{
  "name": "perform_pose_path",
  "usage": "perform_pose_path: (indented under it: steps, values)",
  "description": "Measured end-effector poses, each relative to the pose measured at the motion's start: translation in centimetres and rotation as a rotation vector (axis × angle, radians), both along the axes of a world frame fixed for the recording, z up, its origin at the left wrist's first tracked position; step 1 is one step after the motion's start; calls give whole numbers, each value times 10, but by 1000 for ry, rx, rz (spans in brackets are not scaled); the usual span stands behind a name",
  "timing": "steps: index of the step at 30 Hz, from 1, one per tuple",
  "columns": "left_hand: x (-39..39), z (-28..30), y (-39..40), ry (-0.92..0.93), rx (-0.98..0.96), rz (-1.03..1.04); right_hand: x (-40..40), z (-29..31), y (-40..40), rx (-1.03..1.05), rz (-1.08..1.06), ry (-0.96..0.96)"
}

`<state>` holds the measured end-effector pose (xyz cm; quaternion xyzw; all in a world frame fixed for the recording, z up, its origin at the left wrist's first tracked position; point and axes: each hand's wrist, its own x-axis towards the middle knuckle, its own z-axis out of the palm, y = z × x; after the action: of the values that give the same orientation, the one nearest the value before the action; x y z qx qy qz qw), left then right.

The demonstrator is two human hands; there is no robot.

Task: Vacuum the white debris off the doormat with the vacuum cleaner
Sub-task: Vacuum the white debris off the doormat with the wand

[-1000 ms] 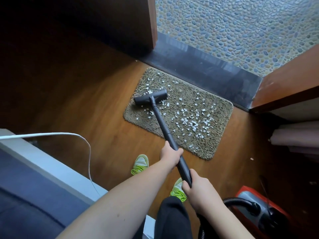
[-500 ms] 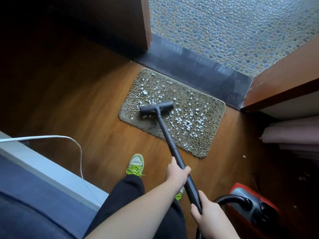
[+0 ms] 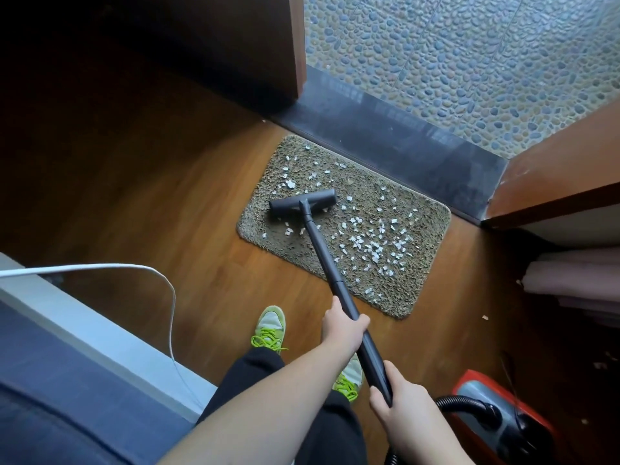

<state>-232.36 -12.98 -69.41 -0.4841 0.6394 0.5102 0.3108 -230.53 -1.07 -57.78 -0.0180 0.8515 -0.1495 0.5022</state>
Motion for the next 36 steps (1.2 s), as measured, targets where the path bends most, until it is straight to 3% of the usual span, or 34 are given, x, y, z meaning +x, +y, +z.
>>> perform_pose_path:
  steps: [23, 36]
  values:
    - [-110, -16, -87, 76, -65, 39, -103, -28, -80, -36, 33, 54]
    - [-139, -22, -95, 49, -108, 31, -129, -35, -86, -54, -10, 46]
